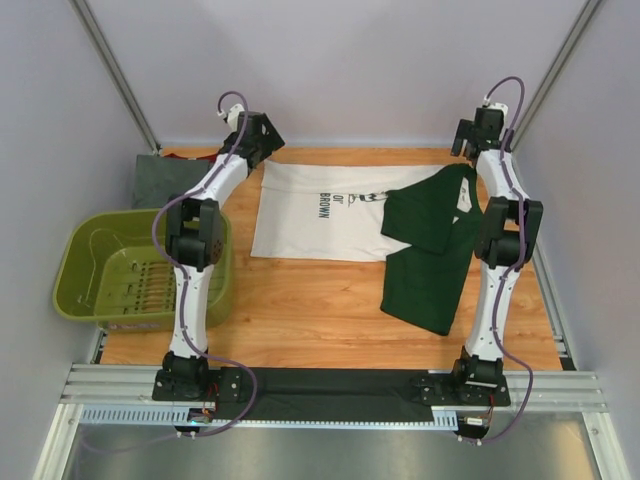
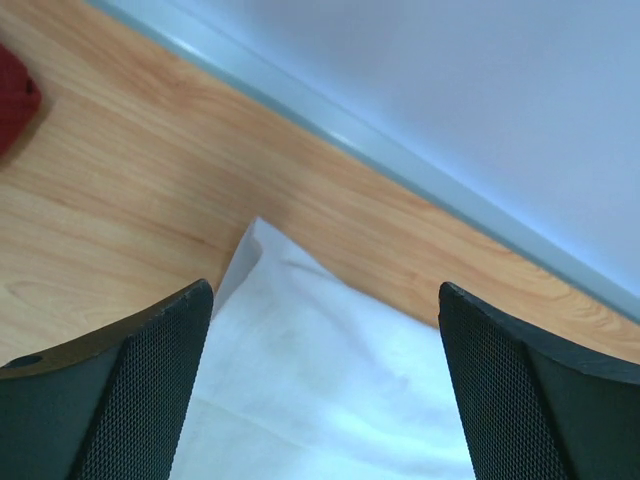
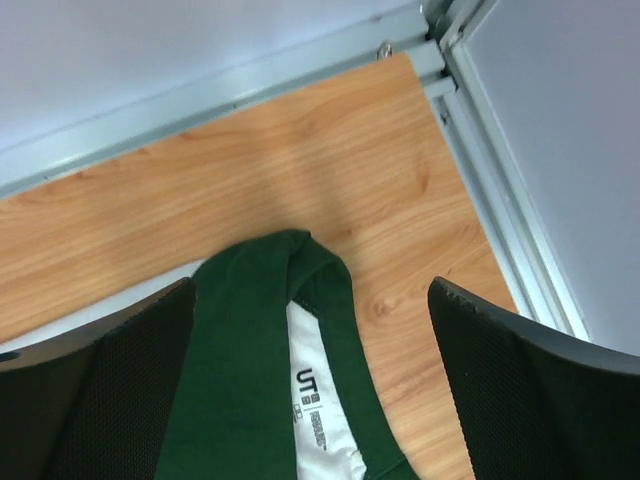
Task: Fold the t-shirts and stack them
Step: Flatten the tshirt out
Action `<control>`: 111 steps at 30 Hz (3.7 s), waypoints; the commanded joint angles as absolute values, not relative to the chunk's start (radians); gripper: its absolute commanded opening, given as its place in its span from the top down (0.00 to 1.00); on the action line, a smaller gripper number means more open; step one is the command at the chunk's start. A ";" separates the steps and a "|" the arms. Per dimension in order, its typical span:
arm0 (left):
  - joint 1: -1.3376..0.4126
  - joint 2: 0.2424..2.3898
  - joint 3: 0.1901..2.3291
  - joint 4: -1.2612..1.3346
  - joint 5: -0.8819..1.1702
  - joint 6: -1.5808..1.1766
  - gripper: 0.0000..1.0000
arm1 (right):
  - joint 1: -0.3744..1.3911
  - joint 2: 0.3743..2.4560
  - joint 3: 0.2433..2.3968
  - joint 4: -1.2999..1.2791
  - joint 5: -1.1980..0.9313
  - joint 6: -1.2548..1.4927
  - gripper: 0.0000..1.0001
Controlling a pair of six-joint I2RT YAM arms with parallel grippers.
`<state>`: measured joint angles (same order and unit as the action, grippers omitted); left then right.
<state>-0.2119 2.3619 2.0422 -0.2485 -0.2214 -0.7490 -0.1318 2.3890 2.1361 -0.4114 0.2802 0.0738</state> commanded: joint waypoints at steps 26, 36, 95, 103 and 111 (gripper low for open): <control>-0.555 1.460 1.194 -0.457 -0.403 -0.908 0.10 | -0.144 1.294 1.003 -0.578 0.190 0.554 0.00; -0.566 1.635 1.184 -0.593 -0.524 -1.227 0.15 | -0.153 1.301 0.883 -0.517 0.170 0.643 0.02; -0.690 1.750 1.261 -0.457 -0.611 -0.881 0.22 | -0.275 1.989 1.466 -0.429 0.126 0.423 0.57; -0.689 1.770 1.279 -0.466 -0.629 -0.862 0.22 | -0.276 2.063 1.511 -0.443 0.155 0.406 0.54; -0.689 1.782 1.284 -0.509 -0.650 -0.900 0.22 | -0.284 2.111 1.546 -0.446 0.115 0.408 0.62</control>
